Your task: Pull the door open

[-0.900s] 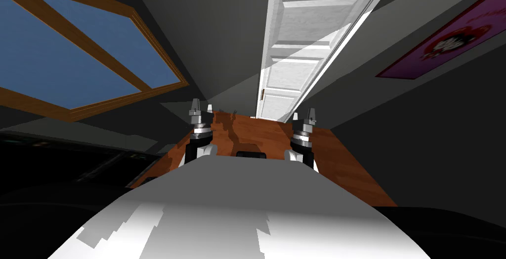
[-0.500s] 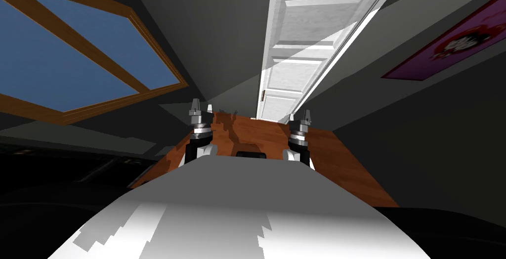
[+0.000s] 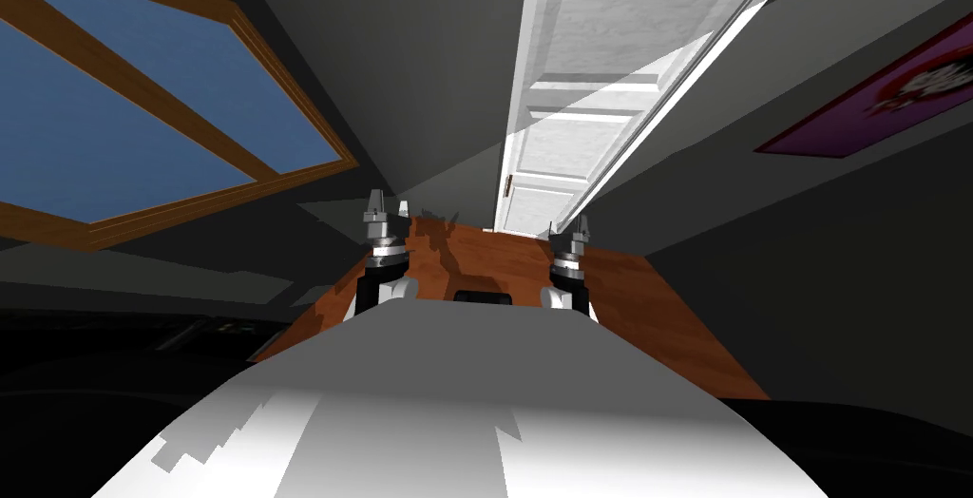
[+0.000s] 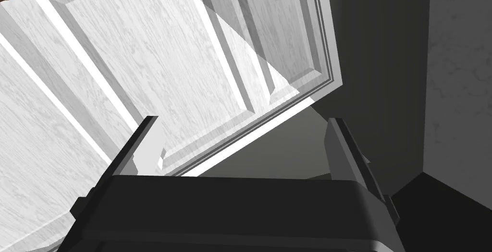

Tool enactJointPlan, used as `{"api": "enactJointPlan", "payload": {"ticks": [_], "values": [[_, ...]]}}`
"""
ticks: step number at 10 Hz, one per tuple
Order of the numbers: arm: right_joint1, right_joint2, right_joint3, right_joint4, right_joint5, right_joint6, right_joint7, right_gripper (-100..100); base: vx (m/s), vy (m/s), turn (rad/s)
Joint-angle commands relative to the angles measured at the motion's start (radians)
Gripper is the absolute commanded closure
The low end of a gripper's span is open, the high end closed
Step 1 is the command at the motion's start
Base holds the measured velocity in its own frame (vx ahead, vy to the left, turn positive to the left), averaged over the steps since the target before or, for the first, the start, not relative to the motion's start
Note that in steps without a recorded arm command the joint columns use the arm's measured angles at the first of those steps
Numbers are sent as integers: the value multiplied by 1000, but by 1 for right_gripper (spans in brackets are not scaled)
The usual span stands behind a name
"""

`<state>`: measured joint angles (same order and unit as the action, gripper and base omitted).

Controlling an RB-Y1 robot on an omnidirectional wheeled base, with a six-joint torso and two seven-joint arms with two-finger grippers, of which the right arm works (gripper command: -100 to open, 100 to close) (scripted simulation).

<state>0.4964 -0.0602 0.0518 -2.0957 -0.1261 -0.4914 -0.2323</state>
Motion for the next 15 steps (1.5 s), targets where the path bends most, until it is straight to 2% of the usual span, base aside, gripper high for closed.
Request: {"api": "enactJointPlan", "payload": {"ticks": [1,7,15], "values": [[-11,-7,4,30,-13,-10,-24,-100,81,13,12],[-58,-43,35,163,-84,-49,-146,-100,127,20,13],[-106,-76,67,301,-157,-89,-272,-100,103,18,11]]}}
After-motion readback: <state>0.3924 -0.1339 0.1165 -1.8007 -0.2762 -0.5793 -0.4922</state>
